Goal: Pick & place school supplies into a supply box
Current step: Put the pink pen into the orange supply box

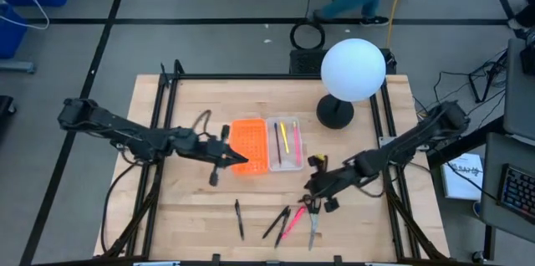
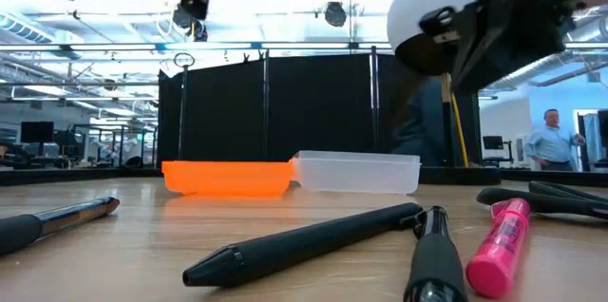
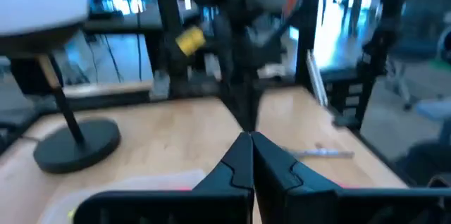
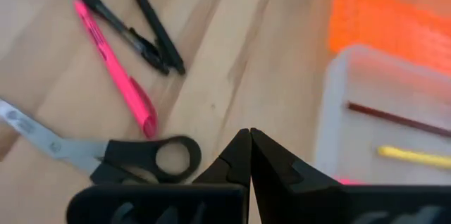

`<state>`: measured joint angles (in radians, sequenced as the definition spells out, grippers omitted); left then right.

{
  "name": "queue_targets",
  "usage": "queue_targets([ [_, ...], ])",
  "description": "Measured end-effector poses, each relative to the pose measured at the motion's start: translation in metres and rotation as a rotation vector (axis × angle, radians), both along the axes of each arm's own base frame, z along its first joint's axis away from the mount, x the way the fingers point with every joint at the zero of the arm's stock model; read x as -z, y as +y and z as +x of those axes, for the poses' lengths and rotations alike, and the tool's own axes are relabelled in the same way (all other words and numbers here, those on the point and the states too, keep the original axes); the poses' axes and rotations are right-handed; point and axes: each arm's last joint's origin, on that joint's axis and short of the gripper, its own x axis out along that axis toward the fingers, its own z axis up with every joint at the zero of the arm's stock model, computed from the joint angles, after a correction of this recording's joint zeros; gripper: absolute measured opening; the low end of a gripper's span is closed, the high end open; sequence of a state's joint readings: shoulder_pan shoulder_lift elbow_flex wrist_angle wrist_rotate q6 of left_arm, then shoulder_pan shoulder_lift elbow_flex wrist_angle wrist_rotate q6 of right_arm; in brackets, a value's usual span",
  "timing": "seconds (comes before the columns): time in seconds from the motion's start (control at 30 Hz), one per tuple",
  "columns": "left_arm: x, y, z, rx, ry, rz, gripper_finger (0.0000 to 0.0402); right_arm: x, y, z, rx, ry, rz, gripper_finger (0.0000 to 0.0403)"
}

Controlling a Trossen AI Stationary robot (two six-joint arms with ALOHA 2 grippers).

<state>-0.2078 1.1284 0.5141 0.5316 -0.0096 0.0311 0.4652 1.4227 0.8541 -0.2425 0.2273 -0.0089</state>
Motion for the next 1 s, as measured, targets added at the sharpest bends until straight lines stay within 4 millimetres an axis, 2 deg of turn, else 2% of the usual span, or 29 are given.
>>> queue_targets([
  [0.1,0.021,0.007,-0.023,-0.024,-0.083,-0.004,0.0005,0.005,0.008,0.008,-0.039,0.061,-0.024,0.0000],
  [0.27,0.048,0.021,-0.045,-0.112,-0.135,-0.028,0.0004,0.011,0.028,0.027,-0.096,0.096,-0.039,0.0000],
  [0.43,0.057,0.032,-0.050,-0.167,-0.135,-0.055,0.0006,0.018,0.045,0.047,-0.123,0.224,-0.107,0.0000],
  [0.57,0.058,0.036,-0.050,-0.203,-0.126,-0.099,0.0025,0.009,0.059,0.052,-0.109,0.293,-0.121,0.0009],
  [0.67,0.059,0.036,-0.050,-0.214,-0.124,-0.100,0.0037,0.006,0.071,0.052,-0.123,0.327,-0.137,0.0038],
  [0.8,0.062,0.037,-0.050,-0.221,-0.094,-0.062,0.0046,0.005,0.087,0.048,-0.168,0.314,-0.139,0.0101],
  [1.0,0.064,0.037,-0.050,-0.234,-0.066,-0.111,0.0048,0.007,0.101,0.044,-0.241,0.245,-0.190,0.0187],
])
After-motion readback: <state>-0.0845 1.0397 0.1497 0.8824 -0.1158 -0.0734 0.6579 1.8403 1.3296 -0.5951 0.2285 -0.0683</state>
